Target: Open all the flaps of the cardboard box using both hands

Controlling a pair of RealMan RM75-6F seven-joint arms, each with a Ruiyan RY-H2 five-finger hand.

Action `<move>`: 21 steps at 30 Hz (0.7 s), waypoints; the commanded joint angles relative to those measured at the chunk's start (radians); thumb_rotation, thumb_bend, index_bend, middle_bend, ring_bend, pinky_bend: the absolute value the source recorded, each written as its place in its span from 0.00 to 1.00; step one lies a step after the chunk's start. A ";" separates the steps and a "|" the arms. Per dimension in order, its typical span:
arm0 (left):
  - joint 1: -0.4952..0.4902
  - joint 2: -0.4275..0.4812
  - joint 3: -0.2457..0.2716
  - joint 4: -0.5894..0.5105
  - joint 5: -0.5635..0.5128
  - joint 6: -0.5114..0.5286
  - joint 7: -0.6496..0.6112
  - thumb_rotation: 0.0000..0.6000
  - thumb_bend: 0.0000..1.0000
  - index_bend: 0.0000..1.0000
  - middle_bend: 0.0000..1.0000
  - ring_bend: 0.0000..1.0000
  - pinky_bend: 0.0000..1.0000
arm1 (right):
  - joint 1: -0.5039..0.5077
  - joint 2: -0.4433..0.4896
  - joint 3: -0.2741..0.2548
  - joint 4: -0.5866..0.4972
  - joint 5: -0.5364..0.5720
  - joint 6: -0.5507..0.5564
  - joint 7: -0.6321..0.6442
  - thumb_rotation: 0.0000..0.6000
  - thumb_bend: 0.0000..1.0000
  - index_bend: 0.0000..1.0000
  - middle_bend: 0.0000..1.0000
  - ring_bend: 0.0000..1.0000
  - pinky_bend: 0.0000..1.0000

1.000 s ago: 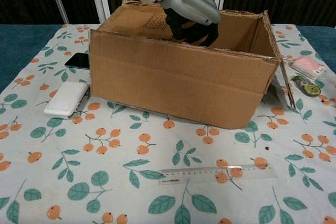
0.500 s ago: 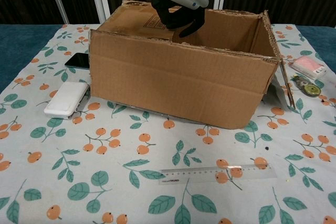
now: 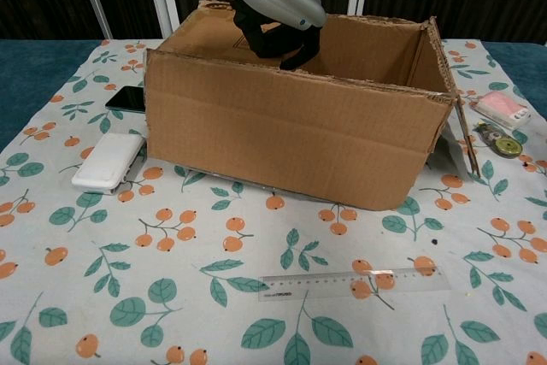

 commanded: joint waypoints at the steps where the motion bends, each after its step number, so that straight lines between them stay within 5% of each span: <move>1: -0.002 0.010 0.001 -0.007 -0.002 0.009 0.000 1.00 0.99 0.52 0.64 0.54 0.56 | 0.000 -0.001 0.001 0.001 0.000 -0.002 0.001 1.00 0.50 0.14 0.00 0.09 0.24; 21: 0.015 0.182 0.003 -0.122 0.006 0.071 0.000 1.00 1.00 0.57 0.70 0.59 0.61 | -0.005 -0.004 0.004 -0.006 -0.007 -0.010 0.001 1.00 0.51 0.14 0.00 0.09 0.24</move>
